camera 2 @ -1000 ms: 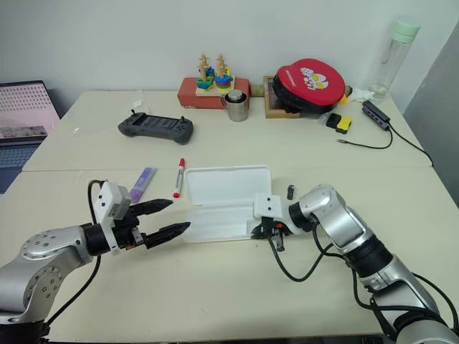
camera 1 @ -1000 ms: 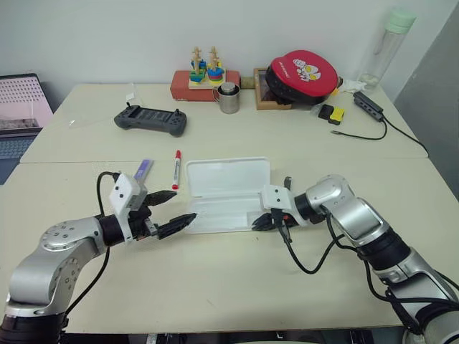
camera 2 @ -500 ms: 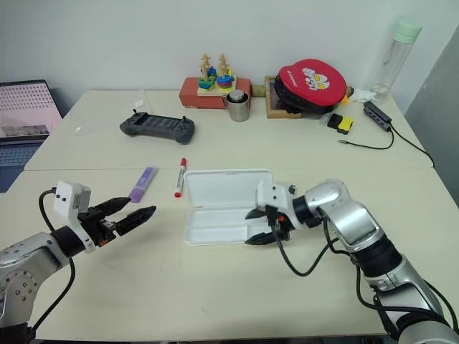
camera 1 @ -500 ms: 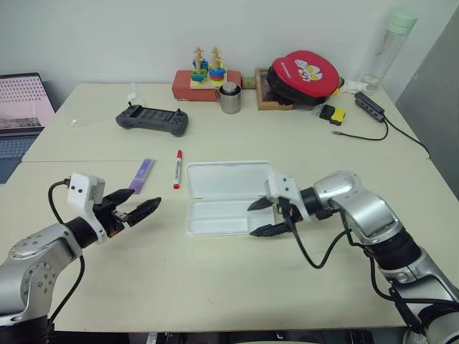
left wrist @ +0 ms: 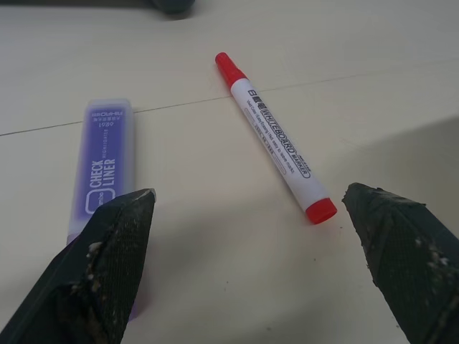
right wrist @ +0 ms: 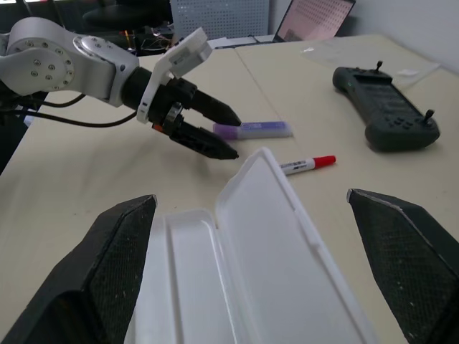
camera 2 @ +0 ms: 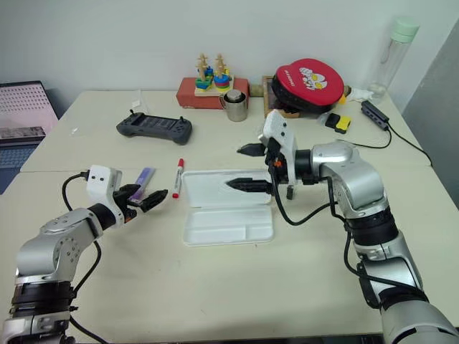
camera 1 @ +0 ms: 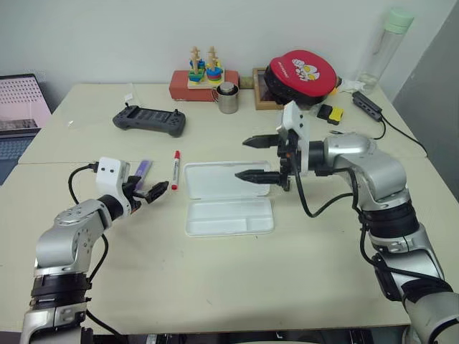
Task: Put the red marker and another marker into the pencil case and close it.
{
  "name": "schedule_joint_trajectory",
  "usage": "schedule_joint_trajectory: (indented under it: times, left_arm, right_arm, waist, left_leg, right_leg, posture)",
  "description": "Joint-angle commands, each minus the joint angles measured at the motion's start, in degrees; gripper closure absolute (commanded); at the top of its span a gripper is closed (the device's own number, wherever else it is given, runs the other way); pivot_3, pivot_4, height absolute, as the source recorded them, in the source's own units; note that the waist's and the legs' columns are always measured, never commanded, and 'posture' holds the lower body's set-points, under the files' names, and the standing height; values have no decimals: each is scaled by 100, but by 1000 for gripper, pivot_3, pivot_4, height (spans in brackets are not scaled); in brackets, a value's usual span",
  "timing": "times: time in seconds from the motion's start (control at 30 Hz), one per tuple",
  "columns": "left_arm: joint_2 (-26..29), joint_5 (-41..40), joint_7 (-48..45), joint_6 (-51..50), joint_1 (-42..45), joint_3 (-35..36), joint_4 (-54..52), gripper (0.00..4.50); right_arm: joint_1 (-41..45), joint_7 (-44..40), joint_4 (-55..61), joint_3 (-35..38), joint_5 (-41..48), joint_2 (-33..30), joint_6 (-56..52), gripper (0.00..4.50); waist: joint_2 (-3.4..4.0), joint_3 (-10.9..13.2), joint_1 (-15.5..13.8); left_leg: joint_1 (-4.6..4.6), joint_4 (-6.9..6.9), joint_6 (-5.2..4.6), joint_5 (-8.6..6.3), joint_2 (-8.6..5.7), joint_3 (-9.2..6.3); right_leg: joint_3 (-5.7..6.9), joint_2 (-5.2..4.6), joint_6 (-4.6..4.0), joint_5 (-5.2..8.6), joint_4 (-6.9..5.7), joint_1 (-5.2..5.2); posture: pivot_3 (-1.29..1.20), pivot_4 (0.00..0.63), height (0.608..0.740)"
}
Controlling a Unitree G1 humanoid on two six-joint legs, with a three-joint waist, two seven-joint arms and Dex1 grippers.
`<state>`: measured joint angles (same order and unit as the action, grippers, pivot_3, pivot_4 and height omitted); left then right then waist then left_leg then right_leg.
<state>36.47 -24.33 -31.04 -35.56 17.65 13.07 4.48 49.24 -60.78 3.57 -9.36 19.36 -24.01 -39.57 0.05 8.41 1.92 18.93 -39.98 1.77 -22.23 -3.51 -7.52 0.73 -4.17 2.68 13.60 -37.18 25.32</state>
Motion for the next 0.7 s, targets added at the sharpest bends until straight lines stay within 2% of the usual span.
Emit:
schedule_joint_trajectory:
  times: [0.03,0.37,0.53,0.6,0.67,0.7]
  left_arm:
    - [-82,132,-155,237,265,-158,150,0]
    - [-344,818,-58,426,985,-851,1087,0]
    - [-510,1010,-17,392,1302,-964,1675,0]
    - [-548,1038,-33,431,1390,-932,1809,355]
    - [-564,1052,-102,453,1417,-937,1848,529]
    - [-566,1069,-109,464,1418,-940,1871,869]
  right_arm:
    - [189,128,86,145,147,54,119,24]
    - [330,299,74,130,150,109,171,24]
    - [328,358,106,146,153,100,149,24]
    - [323,370,116,154,167,80,143,0]
    - [315,384,122,166,177,66,135,0]
    - [308,389,122,168,172,56,139,0]
  waist:
    - [0,0,3]
    - [0,0,8]
    - [0,-1,6]
    - [-1,-1,0]
    - [0,-1,0]
    - [0,-1,0]
  left_leg:
    - [0,0,0,0,-1,0]
    - [0,-4,0,0,-3,0]
    - [0,-4,0,0,-3,1]
    - [0,-10,0,0,-4,0]
    - [-1,-12,0,0,-6,1]
    - [-2,-12,0,0,-6,1]
  right_leg:
    - [0,0,0,0,0,1]
    - [1,-1,0,0,-5,0]
    - [2,-1,0,0,-6,1]
    - [3,-1,0,0,-11,0]
    - [2,-3,0,0,-15,0]
    - [1,-3,0,0,-16,0]
  posture:
    - [0,150,740]
    - [0,150,740]
    - [0,150,740]
    - [0,150,740]
    - [0,150,740]
    - [0,150,740]
